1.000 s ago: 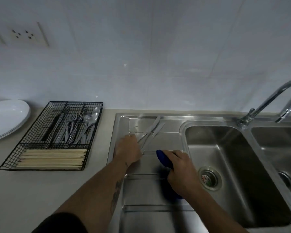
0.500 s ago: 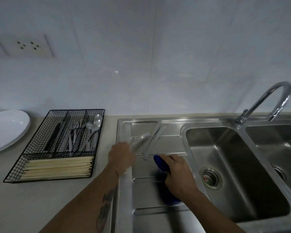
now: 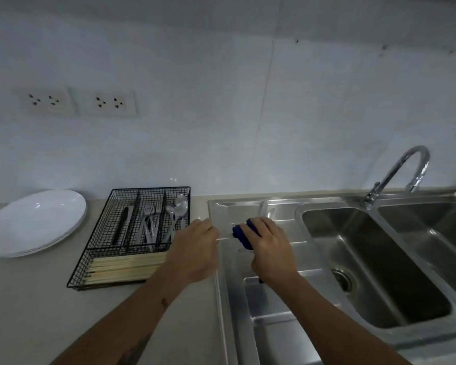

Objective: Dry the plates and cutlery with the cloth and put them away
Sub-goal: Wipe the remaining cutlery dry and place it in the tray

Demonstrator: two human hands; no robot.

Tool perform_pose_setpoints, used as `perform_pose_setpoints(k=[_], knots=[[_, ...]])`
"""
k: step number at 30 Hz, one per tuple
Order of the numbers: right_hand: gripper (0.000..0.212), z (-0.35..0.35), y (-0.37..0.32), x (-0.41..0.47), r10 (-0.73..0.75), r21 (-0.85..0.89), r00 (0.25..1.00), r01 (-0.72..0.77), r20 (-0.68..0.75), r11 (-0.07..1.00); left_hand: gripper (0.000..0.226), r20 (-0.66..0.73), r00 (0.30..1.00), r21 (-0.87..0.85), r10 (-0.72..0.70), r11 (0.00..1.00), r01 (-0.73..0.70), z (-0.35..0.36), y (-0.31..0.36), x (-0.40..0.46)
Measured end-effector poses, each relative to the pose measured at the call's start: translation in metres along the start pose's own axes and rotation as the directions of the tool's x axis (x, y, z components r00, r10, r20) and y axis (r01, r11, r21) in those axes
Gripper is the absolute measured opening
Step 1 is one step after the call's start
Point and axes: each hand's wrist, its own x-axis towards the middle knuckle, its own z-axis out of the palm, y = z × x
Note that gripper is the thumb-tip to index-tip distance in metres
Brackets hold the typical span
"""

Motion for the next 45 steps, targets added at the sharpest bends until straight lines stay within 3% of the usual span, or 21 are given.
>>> perform_pose_setpoints(k=[3, 8, 11, 16, 19, 22, 26, 31, 34, 37, 42, 45], knots=[[0.066, -0.008, -0.009, -0.007, 0.081, -0.001, 0.997, -0.081, -0.007, 0.997, 0.015, -0.004, 1.0, -0.026, -0.024, 0.999, 0.024, -0.014, -0.009, -0.013], [0.071, -0.016, -0.035, -0.018, -0.022, -0.007, 0.996, 0.021, -0.086, 1.0, 0.029, -0.024, 1.0, -0.041, 0.017, 0.999, -0.018, -0.027, -0.012, -0.017], [0.068, -0.022, -0.016, -0.031, 0.156, 0.011, 0.986, -0.156, -0.058, 0.988, 0.025, 0.006, 1.0, -0.054, 0.025, 0.998, -0.025, -0.027, -0.018, -0.027], [0.064, -0.047, -0.009, -0.035, 0.329, 0.09, 0.923, -0.317, -0.197, 0.944, 0.039, 0.167, 0.982, -0.176, -0.083, 0.978, 0.113, -0.03, -0.01, -0.027], [0.066, -0.053, -0.032, -0.029, 0.177, 0.107, 0.939, -0.151, -0.296, 0.983, 0.033, 0.22, 0.969, -0.253, -0.112, 0.953, 0.168, -0.033, 0.001, -0.02], [0.063, -0.038, -0.046, -0.031, -0.048, -0.024, 0.977, 0.044, -0.207, 0.999, 0.025, 0.256, 0.953, -0.331, -0.165, 0.911, 0.246, -0.037, 0.01, -0.016], [0.067, -0.027, -0.034, -0.039, 0.105, 0.017, 0.982, -0.103, -0.158, 0.995, 0.031, 0.277, 0.941, -0.29, -0.196, 0.916, 0.277, -0.041, 0.005, -0.022], [0.069, -0.023, -0.042, -0.044, -0.046, -0.069, 0.994, 0.04, -0.1, 0.997, 0.03, 0.287, 0.93, -0.281, -0.231, 0.907, 0.313, -0.048, 0.002, -0.027], [0.065, -0.023, -0.021, -0.04, 0.09, -0.065, 0.991, -0.096, -0.097, 0.993, 0.027, 0.297, 0.926, -0.261, -0.231, 0.913, 0.312, -0.051, 0.0, -0.031], [0.06, -0.029, -0.01, -0.041, 0.175, -0.02, 0.977, -0.178, -0.121, 0.984, 0.023, 0.317, 0.92, -0.31, -0.232, 0.891, 0.331, -0.049, 0.0, -0.035], [0.062, -0.033, -0.035, -0.035, 0.024, -0.057, 0.992, -0.032, -0.124, 0.998, 0.019, 0.335, 0.926, -0.429, -0.171, 0.848, 0.312, -0.045, 0.004, -0.024], [0.066, -0.027, -0.021, -0.041, 0.129, -0.038, 0.985, -0.134, -0.118, 0.99, 0.021, 0.398, 0.896, -0.47, -0.198, 0.794, 0.385, -0.037, 0.003, -0.03]])
